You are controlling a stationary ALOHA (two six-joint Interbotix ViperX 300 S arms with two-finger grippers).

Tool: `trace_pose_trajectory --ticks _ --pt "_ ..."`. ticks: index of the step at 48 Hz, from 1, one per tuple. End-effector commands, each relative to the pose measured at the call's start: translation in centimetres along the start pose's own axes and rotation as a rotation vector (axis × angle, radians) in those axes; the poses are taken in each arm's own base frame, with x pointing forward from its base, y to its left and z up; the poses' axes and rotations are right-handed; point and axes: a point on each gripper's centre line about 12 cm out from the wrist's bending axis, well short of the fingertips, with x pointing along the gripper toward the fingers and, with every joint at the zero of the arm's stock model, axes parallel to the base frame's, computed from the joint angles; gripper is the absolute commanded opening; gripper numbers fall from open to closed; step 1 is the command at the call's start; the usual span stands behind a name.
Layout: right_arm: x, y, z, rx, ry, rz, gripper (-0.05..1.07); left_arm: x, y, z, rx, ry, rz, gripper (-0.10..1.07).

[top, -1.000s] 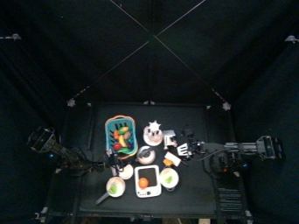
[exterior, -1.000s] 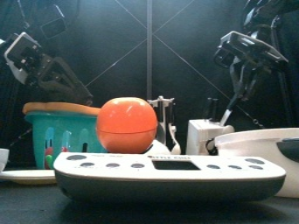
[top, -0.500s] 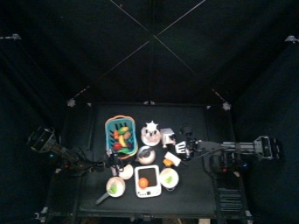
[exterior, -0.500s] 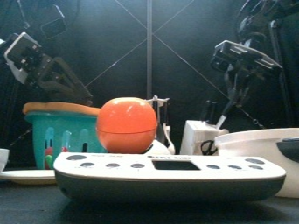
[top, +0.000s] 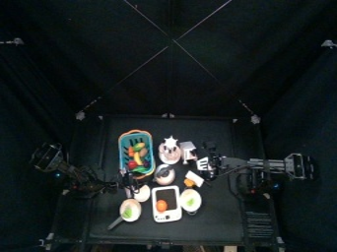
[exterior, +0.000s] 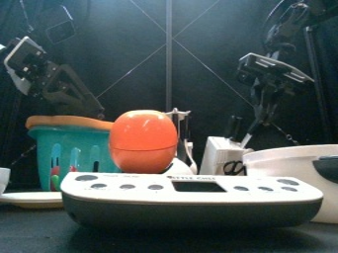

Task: Place pairing knife into holder

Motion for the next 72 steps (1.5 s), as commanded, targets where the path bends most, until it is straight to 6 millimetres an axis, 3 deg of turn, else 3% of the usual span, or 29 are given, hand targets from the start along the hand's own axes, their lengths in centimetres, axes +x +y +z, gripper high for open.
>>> trace_pose_trajectory --ticks 1,14,33,51,72 --pt "-0.2 0.5 0.7 0.008 -0.018 0.025 0.54 0.0 0.0 0.6 -0.01 -0.017 0.0 0.84" --pt "-0.5 0.7 1.0 0.003 -0.033 0.039 0.54 0.0 0.0 0.5 -0.009 -0.015 0.002 0.84" --pt "-4.0 0.5 1.4 -0.022 -0.11 0.146 0.59 -0.1 0.0 0.4 -0.01 -0.012 0.001 0.84" --pt "-3.3 1.8 1.5 -0.069 -0.154 0.245 0.73 0.0 0.0 0.5 -0.012 -0.014 0.0 0.84" --pt "-3.2 1.6 0.7 -0.087 -0.145 0.269 0.74 0.0 0.0 0.5 -0.013 -0.012 0.003 0.84"
